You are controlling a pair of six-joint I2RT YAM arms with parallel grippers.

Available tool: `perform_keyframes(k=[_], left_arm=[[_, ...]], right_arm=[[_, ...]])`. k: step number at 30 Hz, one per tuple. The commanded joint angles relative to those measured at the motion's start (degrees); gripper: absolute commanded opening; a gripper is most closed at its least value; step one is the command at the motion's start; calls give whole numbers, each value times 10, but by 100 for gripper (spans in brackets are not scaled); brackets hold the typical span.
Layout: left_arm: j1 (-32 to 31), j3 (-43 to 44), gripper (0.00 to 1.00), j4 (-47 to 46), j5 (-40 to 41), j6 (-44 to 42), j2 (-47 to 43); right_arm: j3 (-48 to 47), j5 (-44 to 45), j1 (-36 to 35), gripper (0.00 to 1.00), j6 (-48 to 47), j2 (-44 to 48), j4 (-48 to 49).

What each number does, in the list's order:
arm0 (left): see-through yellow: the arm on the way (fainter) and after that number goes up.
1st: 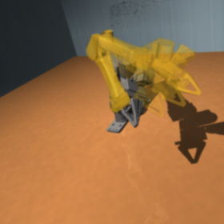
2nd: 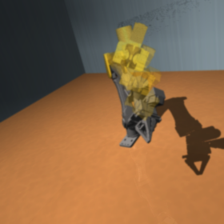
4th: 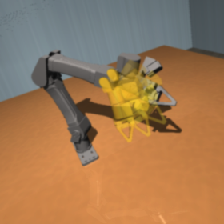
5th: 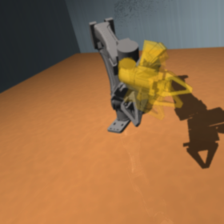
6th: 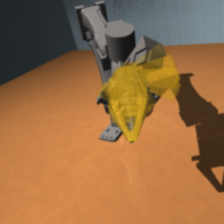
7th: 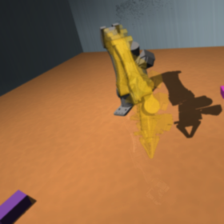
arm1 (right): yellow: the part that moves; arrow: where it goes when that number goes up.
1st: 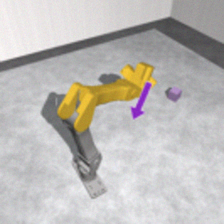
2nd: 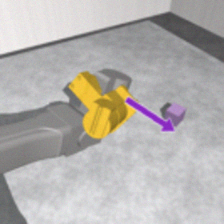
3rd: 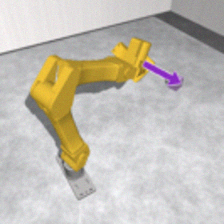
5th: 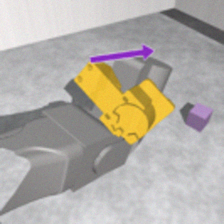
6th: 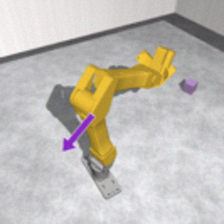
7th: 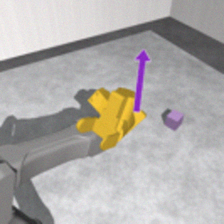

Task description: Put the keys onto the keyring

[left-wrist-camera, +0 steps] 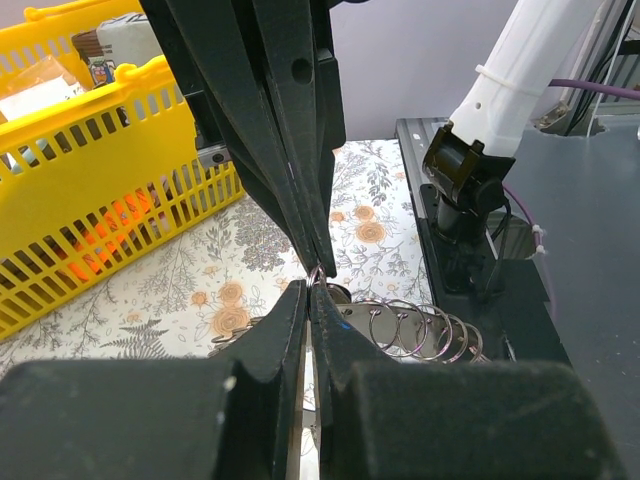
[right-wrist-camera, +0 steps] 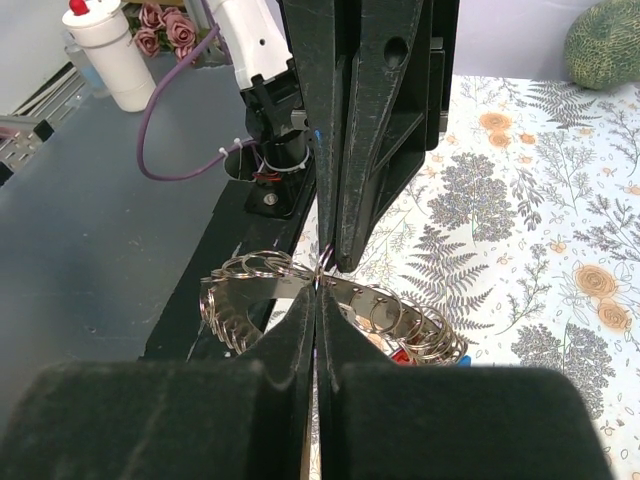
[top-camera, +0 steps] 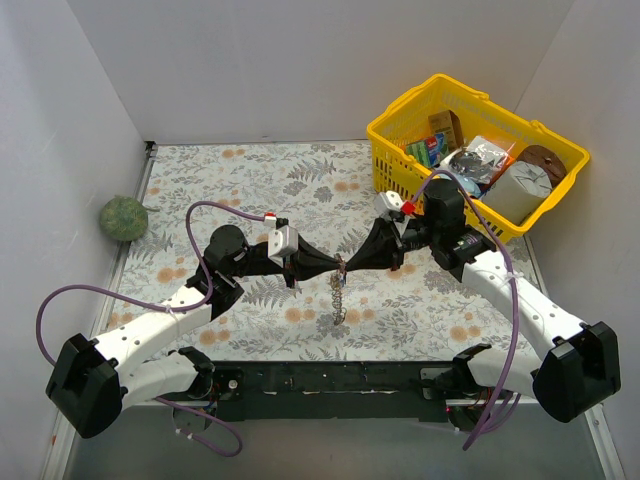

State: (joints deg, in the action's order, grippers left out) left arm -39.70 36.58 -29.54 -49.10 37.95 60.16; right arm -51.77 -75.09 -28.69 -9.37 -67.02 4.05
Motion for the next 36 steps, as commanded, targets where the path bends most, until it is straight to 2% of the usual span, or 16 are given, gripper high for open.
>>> perform_keyframes(k=[1, 9, 20, 36], left_arm=[[1, 29, 0, -16, -3, -2, -18], [1, 31, 0, -10, -2, -9, -19], [1, 36, 0, -15, -12, -3, -15], [1, 36, 0, -31, -22, 9, -3]], right_arm=[[-22, 12, -2, 1, -33, 1, -29], [-26, 40, -2, 1, -101, 8, -120], [-24, 61, -1, 1, -125, 0, -142], [-6, 69, -11, 1, -67, 0, -63]])
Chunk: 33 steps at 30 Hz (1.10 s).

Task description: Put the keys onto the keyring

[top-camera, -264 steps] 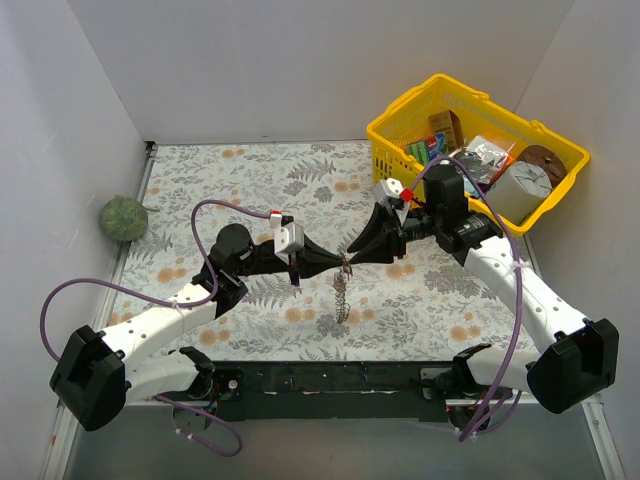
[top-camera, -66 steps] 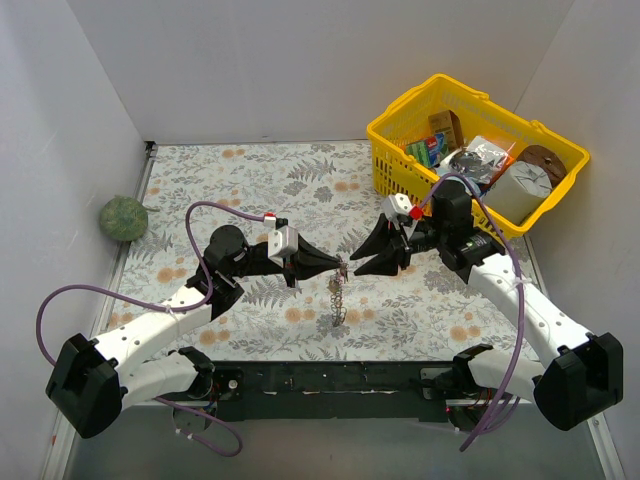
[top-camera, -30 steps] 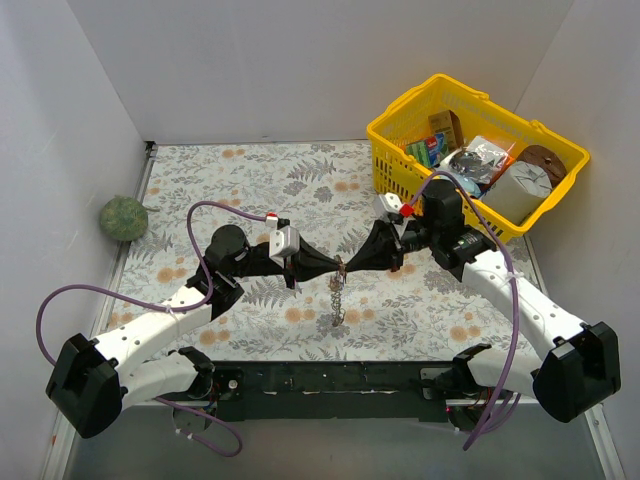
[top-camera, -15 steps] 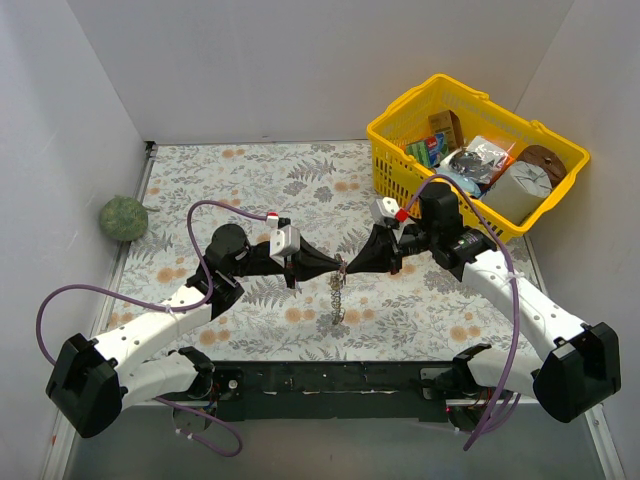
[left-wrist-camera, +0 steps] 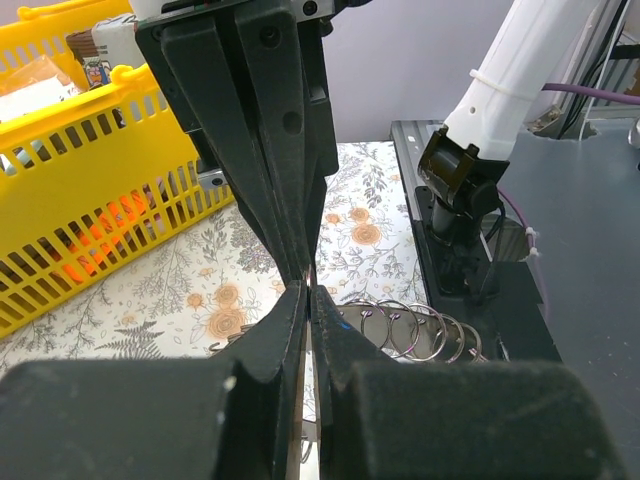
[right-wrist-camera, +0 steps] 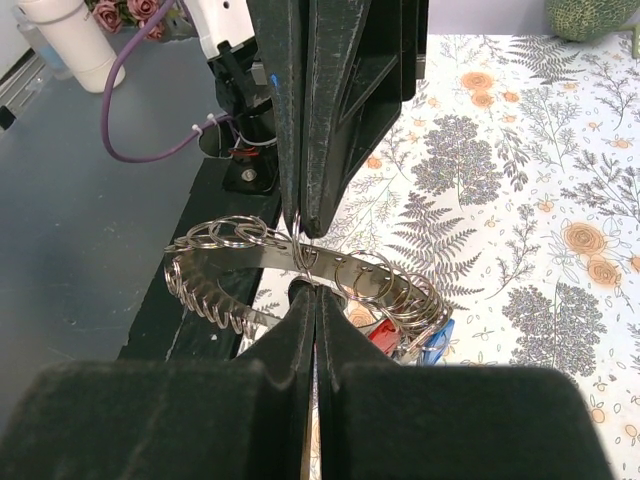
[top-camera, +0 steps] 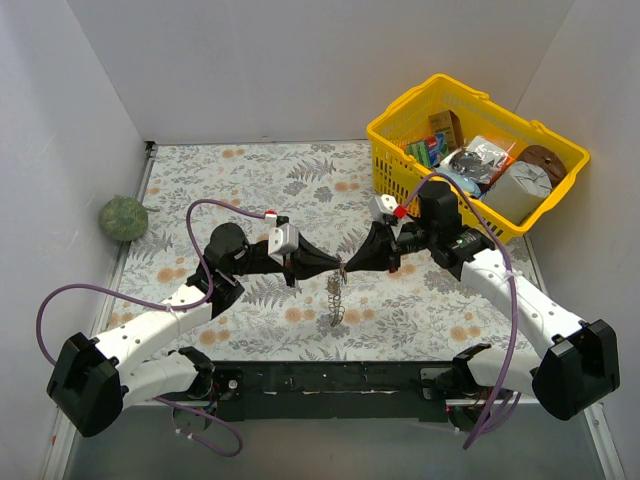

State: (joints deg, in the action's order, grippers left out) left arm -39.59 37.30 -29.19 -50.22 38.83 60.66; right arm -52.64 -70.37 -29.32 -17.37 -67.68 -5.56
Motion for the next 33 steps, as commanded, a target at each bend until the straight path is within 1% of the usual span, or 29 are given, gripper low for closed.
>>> perform_keyframes(k=[1, 4, 5, 6, 8, 9, 12, 15, 16, 19, 24, 25, 28, 32, 33], left_arm=[[0, 28, 0, -29, -9, -2, -8], [0, 28, 0, -20, -6, -8, -12], [0, 28, 0, -18, -6, -9, -12], [-1, 29, 0, -17, -6, -10, -14], [-1, 28, 0, -15, -5, -11, -14], [0, 28, 0, -16, -6, -11, -14], [0, 25, 0, -22, -7, -9, -14], [0, 23, 0, -25, -5, -8, -14], [0, 23, 0, -26, -6, -8, -14], [0, 21, 0, -32, -5, -3, -15], [0, 21, 0, -41, -5, 3, -15], [0, 20, 0, -44, -6, 5, -13], [0, 21, 0, -46, -7, 6, -12], [0, 20, 0, -47, -6, 7, -11], [0, 20, 0, -48, -6, 7, -11]], right_arm=[[3, 38, -4, 1, 8, 12, 30], [11, 67, 1, 1, 2, 46, 27], [13, 72, 2, 6, 3, 64, 34], [15, 77, 3, 19, 6, 73, 36], [19, 87, 5, 30, 14, 96, 50], [23, 87, 5, 37, 31, 101, 69], [30, 81, 5, 46, 55, 111, 106], [50, 64, 5, 51, 110, 112, 175], [55, 55, 3, 51, 134, 112, 204], [69, 52, 1, 51, 157, 106, 237], [83, 53, -2, 47, 169, 96, 255], [94, 52, -4, 47, 188, 92, 285], [107, 49, -8, 45, 229, 90, 333], [108, 50, -15, 41, 238, 84, 346], [108, 50, -16, 38, 240, 82, 347]])
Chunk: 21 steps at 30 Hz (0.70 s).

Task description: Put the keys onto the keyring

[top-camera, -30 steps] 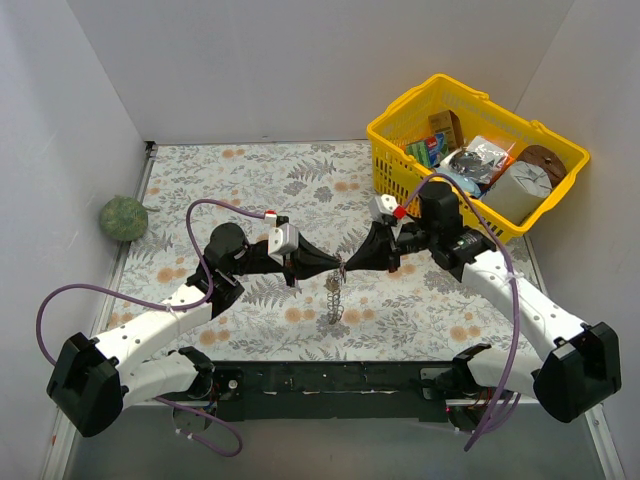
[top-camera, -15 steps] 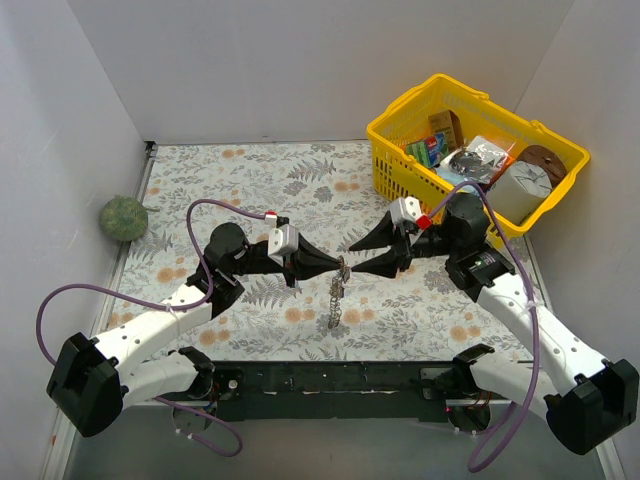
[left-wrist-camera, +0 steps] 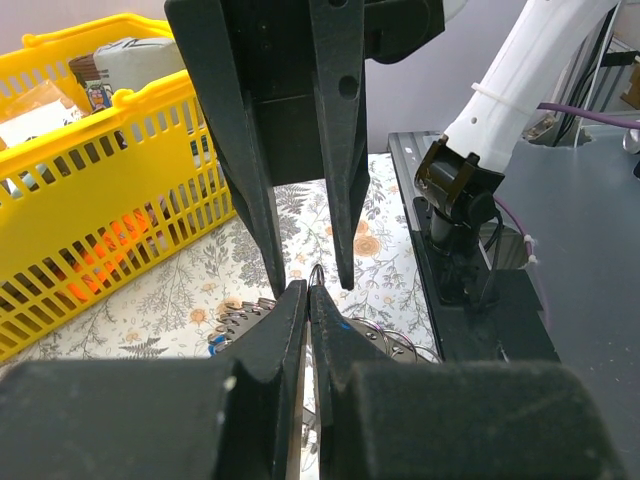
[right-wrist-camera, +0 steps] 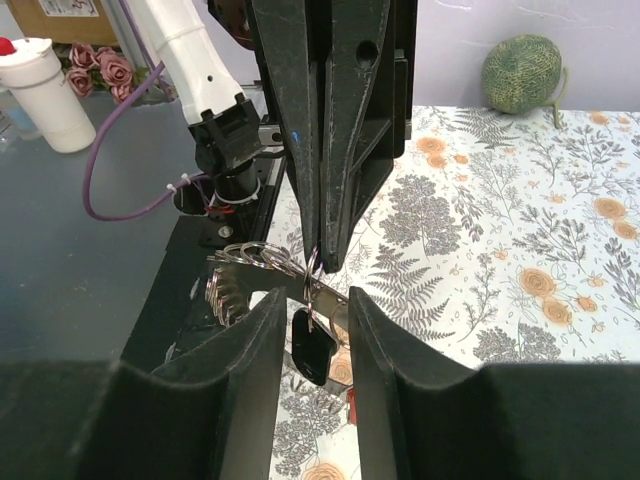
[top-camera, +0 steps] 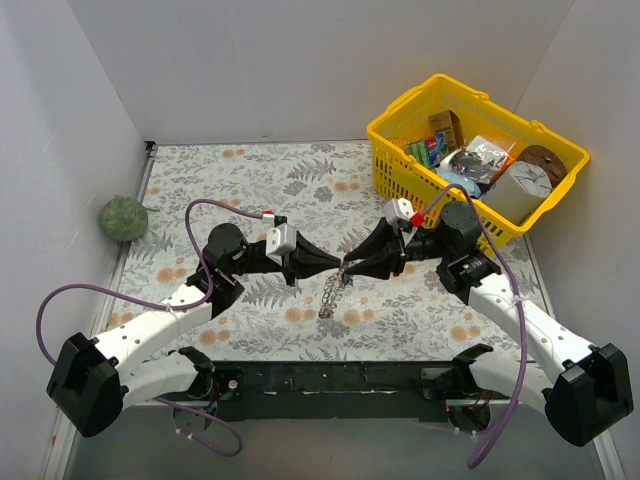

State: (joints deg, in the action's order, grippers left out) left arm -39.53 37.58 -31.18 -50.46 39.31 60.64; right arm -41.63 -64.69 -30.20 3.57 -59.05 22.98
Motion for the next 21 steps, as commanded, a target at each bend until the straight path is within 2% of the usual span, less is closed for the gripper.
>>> perform_keyframes(k=[1, 5, 9, 15, 16, 18, 19, 21], left_arm=[[-2, 18, 0, -27, -3, 2, -9], [-1, 19, 0, -27, -4, 2, -10], [-2, 13, 0, -33, -4, 8, -12], [-1, 22, 0, 1, 8, -16, -25], [-1, 25, 0, 22, 7, -29, -25], [0, 48, 0, 58, 2, -50, -25], [0, 58, 6, 107, -7, -76, -21], [0, 96, 17, 159, -13, -99, -14]], right_arm=[[-3, -8, -9, 36, 34, -8, 63], [-1, -1, -15, 29, 52, -14, 83], [-18, 8, -17, 1, 60, -33, 57], [-57, 52, -18, 1, -51, -27, -93], [-81, 66, -18, 1, -73, -30, -156], [-108, 72, -18, 1, -128, -37, -211], [-121, 84, -17, 1, -143, -49, -280], [-163, 87, -18, 1, -176, -63, -341]])
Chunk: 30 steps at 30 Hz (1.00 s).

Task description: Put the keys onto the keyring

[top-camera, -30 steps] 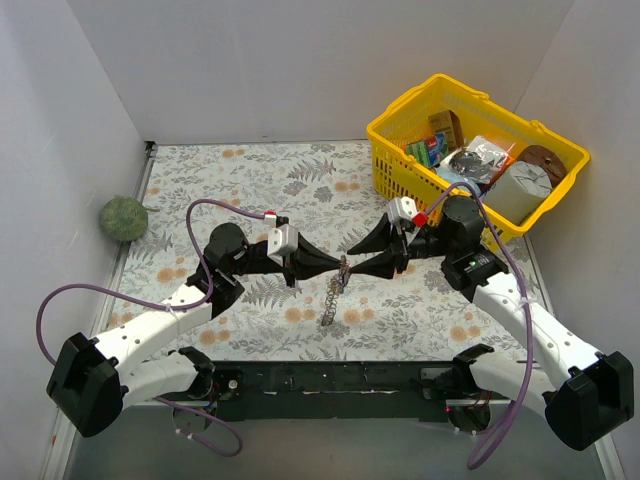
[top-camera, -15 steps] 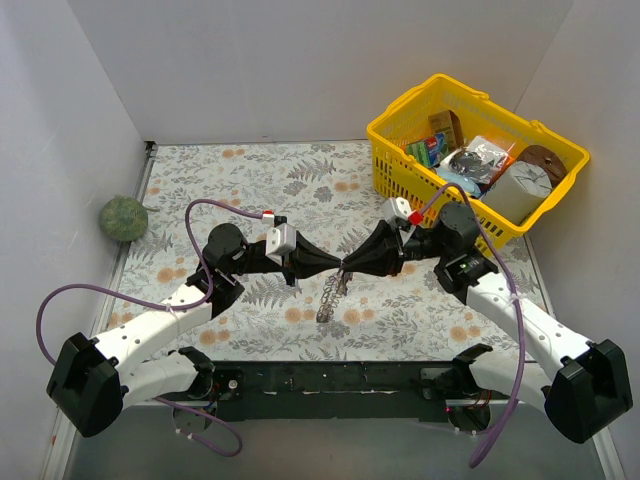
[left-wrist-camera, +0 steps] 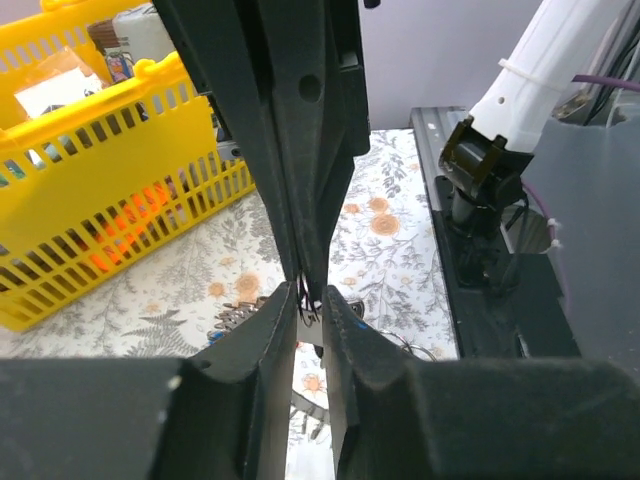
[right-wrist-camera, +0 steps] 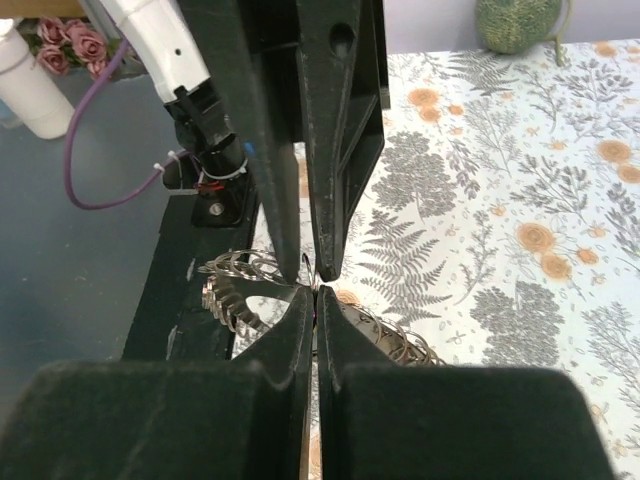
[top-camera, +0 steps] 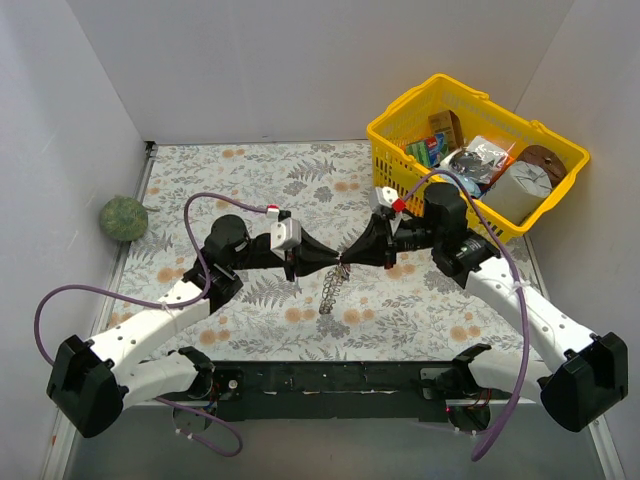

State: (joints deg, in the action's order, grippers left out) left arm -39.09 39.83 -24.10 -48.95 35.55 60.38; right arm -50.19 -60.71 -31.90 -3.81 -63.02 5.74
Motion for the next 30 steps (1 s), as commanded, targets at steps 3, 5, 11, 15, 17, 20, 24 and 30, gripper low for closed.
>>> perform_keyframes(k=[3, 5, 11, 15, 17, 20, 24, 30], left_arm=[[-4, 127, 34, 227, -49, -113, 16], [-2, 154, 39, 282, -73, -144, 42], [0, 191, 39, 354, -85, -173, 69], [-1, 214, 37, 407, -84, -200, 94], [0, 230, 37, 426, -87, -210, 105], [0, 232, 37, 433, -84, -217, 116], [0, 232, 37, 427, -81, -218, 124], [0, 227, 36, 419, -73, -213, 134]], right_arm=[[-109, 56, -1, 1, -145, -49, -240], [-113, 53, 0, 1, -162, -57, -263], [-138, 38, 0, 1, -212, -72, -324], [-135, 34, 0, 1, -214, -70, -318], [-135, 32, 0, 1, -214, -68, -315], [-137, 29, 0, 1, -213, -68, -311], [-135, 22, 0, 1, -210, -65, -303], [-128, 16, 0, 1, -201, -56, -284]])
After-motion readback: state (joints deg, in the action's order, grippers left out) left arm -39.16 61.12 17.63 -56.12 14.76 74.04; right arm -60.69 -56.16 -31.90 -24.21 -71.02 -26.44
